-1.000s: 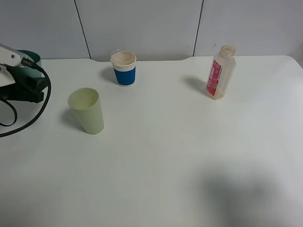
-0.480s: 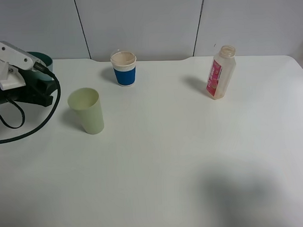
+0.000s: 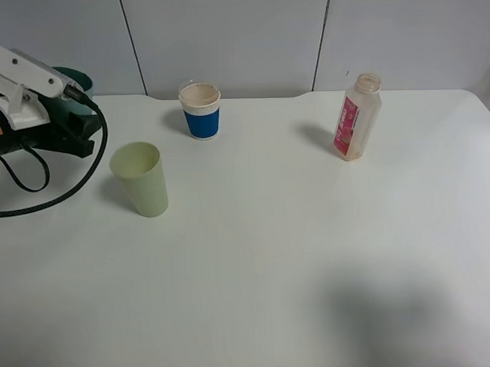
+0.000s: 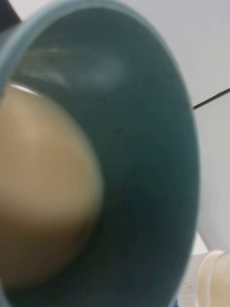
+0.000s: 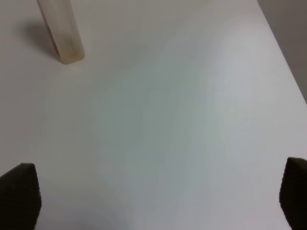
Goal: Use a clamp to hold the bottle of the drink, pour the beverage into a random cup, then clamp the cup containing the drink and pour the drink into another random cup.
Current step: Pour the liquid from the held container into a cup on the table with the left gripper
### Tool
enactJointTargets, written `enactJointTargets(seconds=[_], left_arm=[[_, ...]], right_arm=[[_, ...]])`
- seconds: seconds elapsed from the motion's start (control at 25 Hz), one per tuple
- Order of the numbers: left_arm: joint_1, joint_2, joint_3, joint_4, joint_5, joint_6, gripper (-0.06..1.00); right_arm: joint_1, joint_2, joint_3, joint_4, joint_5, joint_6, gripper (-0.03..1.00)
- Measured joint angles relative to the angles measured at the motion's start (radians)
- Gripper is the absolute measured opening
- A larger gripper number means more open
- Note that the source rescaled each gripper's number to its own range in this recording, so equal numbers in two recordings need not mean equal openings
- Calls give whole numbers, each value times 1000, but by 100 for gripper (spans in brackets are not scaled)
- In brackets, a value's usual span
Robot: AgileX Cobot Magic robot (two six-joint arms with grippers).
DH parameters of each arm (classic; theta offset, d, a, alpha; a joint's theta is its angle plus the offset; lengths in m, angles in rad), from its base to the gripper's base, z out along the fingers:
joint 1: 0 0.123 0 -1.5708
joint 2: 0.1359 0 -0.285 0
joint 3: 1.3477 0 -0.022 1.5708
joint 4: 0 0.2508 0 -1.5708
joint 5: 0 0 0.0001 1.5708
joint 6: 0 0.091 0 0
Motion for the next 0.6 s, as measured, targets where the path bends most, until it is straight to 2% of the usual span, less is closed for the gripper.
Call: enactJointTargets(seconds=[0.16,0.32,0.6], left_arm=[[-11,0,0,-4,30,6,1],[-45,0,0,-16,41,60,1],[-48,0,0,-7,45,82,1]], right_arm=[[0,0,0,0,0,0,100],[0,0,0,0,0,0,100],[0,0,0,0,0,0,100]])
